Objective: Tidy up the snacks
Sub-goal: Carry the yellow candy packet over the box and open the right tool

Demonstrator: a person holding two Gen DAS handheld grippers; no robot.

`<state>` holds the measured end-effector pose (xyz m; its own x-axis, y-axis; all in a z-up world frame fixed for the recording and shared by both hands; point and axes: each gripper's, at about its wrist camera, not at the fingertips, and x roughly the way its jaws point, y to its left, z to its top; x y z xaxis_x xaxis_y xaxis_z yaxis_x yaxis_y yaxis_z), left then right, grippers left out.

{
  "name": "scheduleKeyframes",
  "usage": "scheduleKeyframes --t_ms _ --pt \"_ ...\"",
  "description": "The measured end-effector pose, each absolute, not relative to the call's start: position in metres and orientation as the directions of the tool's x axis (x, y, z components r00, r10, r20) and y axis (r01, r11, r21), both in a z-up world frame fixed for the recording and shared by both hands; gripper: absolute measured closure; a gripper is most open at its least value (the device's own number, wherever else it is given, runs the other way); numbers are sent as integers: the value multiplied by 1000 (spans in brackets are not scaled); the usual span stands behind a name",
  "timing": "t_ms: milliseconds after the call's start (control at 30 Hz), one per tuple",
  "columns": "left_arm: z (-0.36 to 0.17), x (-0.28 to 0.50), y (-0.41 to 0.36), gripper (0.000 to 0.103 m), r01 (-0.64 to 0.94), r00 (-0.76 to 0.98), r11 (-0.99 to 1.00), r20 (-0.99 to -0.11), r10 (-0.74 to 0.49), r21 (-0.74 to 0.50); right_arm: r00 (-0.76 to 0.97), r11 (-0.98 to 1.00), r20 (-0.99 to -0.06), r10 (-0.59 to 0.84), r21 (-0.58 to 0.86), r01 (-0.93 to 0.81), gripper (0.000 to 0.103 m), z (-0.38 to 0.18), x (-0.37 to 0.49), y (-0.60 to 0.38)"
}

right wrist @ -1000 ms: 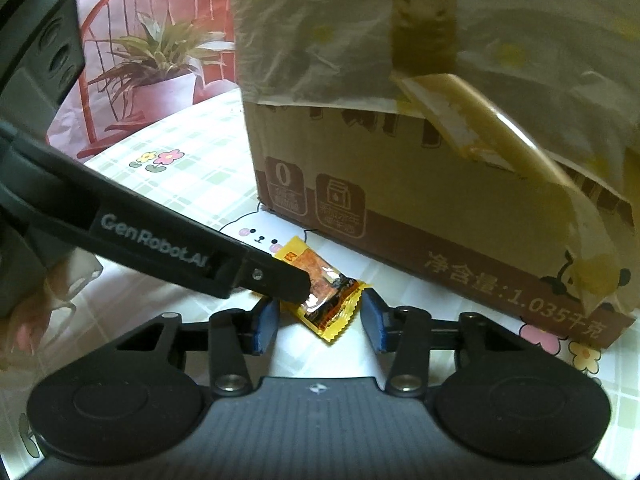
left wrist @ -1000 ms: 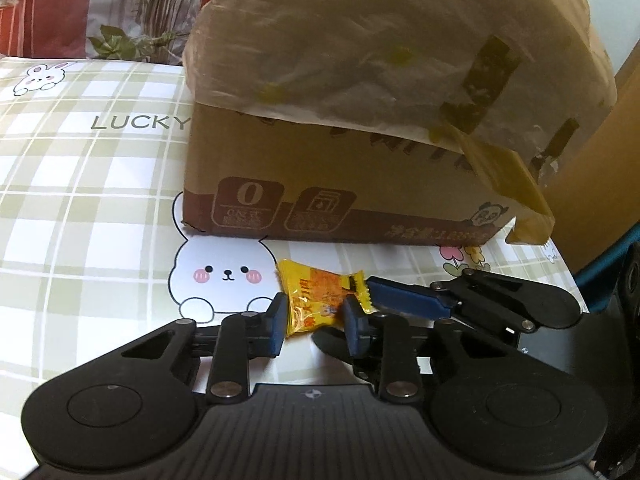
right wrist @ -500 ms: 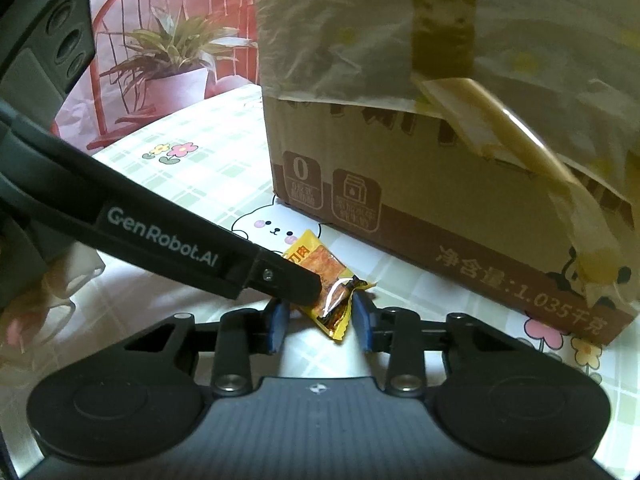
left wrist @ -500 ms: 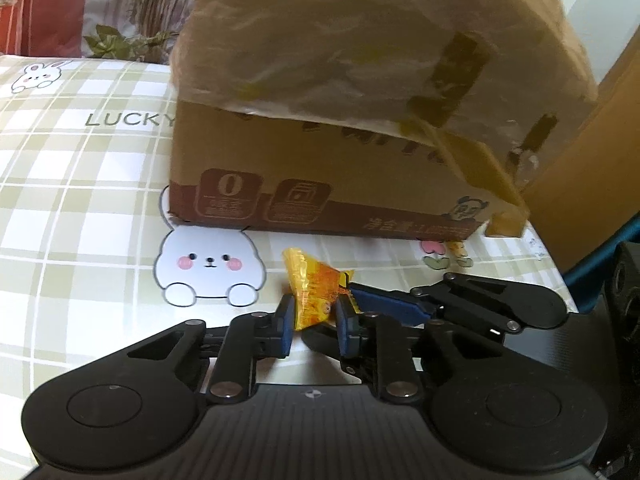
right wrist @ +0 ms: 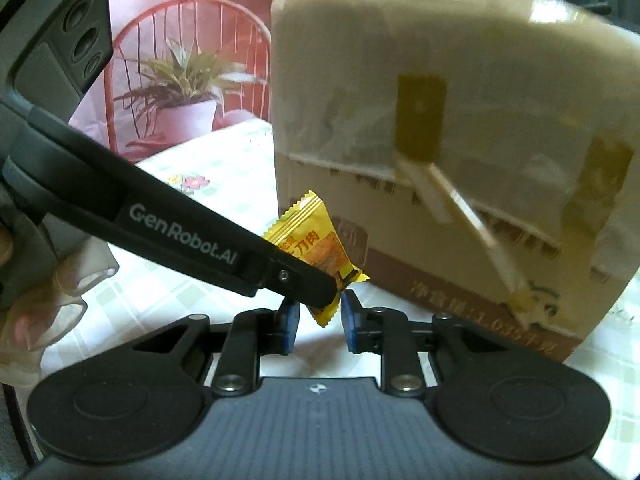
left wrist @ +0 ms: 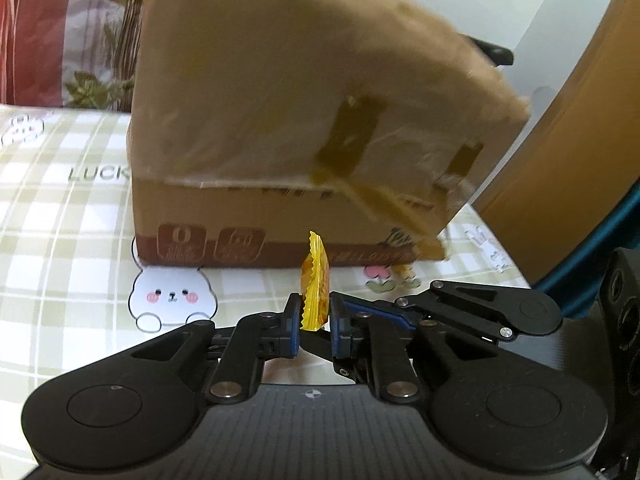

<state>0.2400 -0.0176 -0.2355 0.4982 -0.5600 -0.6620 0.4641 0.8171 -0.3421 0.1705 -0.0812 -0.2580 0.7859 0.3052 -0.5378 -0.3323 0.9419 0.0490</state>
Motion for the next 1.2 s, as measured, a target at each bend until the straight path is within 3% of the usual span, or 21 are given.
scheduleKeyframes --t_ms 433,767,1133,1167,1200 --pt "-135 231 -26 88 526 614 809 -540 -576 -264 871 949 -388 301 29 -315 79 -169 157 -95" --pt "-78 270 -36 88 542 658 808 -481 -580 -232 902 949 -308 303 11 -314 78 -105 191 -109" --pt "-87 338 -32 87 465 669 845 -520 -532 -266 876 949 -376 303 39 -312 77 -105 280 -116" --pt "-90 342 -33 85 457 669 850 -528 -523 -264 870 950 -391 302 49 -308 77 -107 287 -116" --pt "-92 346 -33 76 449 672 856 -536 -511 -255 864 952 -407 297 59 -300 75 -110 293 -117"
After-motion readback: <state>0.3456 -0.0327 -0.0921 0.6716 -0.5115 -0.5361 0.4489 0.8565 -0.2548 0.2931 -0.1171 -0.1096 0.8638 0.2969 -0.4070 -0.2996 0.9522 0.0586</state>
